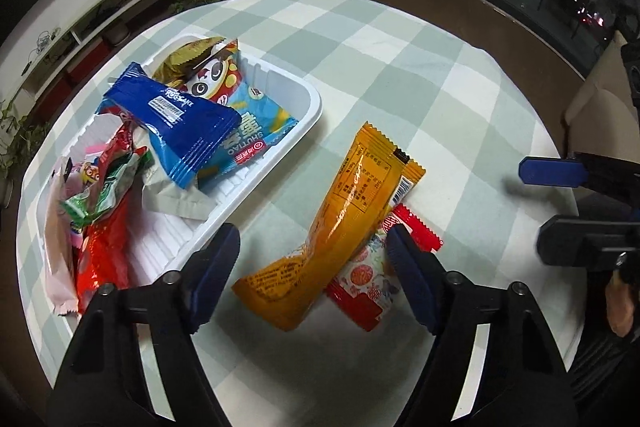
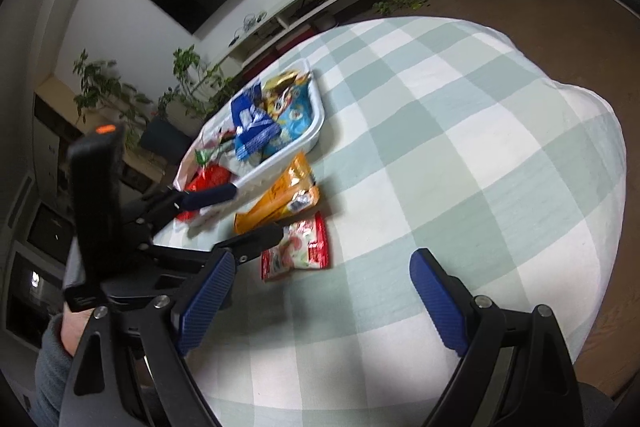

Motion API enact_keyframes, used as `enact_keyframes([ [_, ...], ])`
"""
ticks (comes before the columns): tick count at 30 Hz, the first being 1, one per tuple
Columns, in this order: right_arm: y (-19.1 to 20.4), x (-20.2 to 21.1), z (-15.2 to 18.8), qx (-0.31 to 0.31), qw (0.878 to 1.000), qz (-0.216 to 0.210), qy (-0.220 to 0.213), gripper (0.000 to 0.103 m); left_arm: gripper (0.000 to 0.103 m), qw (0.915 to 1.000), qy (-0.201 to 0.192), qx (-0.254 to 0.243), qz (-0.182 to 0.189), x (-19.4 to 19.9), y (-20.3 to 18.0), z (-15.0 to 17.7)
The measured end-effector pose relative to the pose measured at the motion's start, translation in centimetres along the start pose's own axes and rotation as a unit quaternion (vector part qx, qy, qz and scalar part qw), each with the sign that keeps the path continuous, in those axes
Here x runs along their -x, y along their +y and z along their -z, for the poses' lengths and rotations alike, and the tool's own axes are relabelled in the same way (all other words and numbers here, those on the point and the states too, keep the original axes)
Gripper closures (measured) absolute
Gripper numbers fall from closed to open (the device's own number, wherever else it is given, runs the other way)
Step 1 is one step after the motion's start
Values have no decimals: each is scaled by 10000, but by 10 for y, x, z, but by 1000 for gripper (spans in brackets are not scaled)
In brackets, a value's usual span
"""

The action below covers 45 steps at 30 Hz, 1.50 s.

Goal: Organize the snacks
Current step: 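Grasp the orange long packet with the left tool, then grasp the red-and-white fruit-print packet with the right tool while the left tool holds the orange packet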

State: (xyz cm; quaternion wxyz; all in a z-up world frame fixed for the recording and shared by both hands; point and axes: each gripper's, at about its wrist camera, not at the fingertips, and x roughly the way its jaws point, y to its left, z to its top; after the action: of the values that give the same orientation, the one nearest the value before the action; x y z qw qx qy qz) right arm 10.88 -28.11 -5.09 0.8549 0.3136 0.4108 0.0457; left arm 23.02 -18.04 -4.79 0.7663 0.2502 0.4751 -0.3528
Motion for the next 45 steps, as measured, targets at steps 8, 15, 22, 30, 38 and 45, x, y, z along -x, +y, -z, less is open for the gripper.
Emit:
enact_keyframes([
  [8, -13, 6, -5, -390, 9990, -108, -162, 11, 42, 9992, 303, -250, 107, -24, -8, -14],
  [15, -14, 6, -4, -390, 9991, -105, -132, 11, 77, 9992, 380, 44, 87, -34, -2, -17],
  [22, -12, 1, -3, -276, 9996, -15, -22, 11, 90, 9975, 303, 627, 123, -18, 17, 13],
  [30, 16, -17, 8, 557, 9976, 359, 202, 12, 91, 9891, 10, 1425, 364, 19, 27, 79],
  [38, 55, -60, 28, 1352, 9849, 507, 953, 15, 91, 9682, -524, 2394, 511, 60, 31, 158],
  [45, 75, -86, 18, 1800, 9761, 808, 914, 15, 91, 9522, -901, 2828, 724, 74, 31, 197],
])
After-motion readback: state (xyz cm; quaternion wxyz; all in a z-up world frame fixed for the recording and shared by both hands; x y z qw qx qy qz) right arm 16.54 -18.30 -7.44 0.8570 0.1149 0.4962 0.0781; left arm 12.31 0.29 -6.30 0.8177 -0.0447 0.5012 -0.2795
